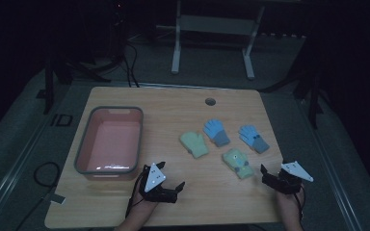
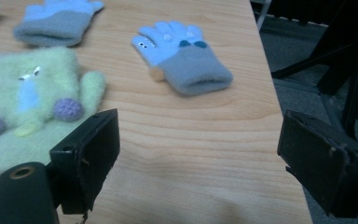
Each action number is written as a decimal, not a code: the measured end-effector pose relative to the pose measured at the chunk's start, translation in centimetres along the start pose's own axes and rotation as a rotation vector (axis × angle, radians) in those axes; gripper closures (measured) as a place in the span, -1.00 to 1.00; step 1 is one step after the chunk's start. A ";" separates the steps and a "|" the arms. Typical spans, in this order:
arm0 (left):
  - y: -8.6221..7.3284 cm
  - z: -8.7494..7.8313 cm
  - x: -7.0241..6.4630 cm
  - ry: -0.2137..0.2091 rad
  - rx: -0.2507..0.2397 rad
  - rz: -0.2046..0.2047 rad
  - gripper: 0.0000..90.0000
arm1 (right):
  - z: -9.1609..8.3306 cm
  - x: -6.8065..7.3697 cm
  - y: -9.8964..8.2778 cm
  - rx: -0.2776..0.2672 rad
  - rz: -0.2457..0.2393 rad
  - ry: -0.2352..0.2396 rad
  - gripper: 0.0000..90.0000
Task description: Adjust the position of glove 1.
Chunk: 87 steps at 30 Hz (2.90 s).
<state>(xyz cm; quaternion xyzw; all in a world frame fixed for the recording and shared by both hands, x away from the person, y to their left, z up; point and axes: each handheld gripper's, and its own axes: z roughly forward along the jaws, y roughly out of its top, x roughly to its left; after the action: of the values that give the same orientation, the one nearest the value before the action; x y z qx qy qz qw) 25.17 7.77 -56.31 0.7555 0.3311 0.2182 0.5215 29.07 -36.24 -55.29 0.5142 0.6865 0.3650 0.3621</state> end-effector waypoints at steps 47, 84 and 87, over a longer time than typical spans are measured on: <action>0.0 0.0 -0.1 -0.015 0.001 0.009 -0.96 | 0.3 3.3 8.8 0.167 -0.060 0.260 -0.71; 0.0 0.0 -0.1 -0.026 -0.003 0.007 -0.96 | 7.4 11.5 15.2 0.169 -0.167 0.462 -0.54; 0.0 0.0 -0.1 -0.028 -0.001 0.010 -0.96 | 8.2 12.2 15.3 0.181 -0.161 0.480 -0.35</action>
<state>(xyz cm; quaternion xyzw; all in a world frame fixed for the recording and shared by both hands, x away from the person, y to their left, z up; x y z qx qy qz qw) 25.09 7.68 -56.32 0.7598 0.3197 0.2104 0.5256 40.40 -20.20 -47.27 0.3869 0.8213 0.3834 0.1695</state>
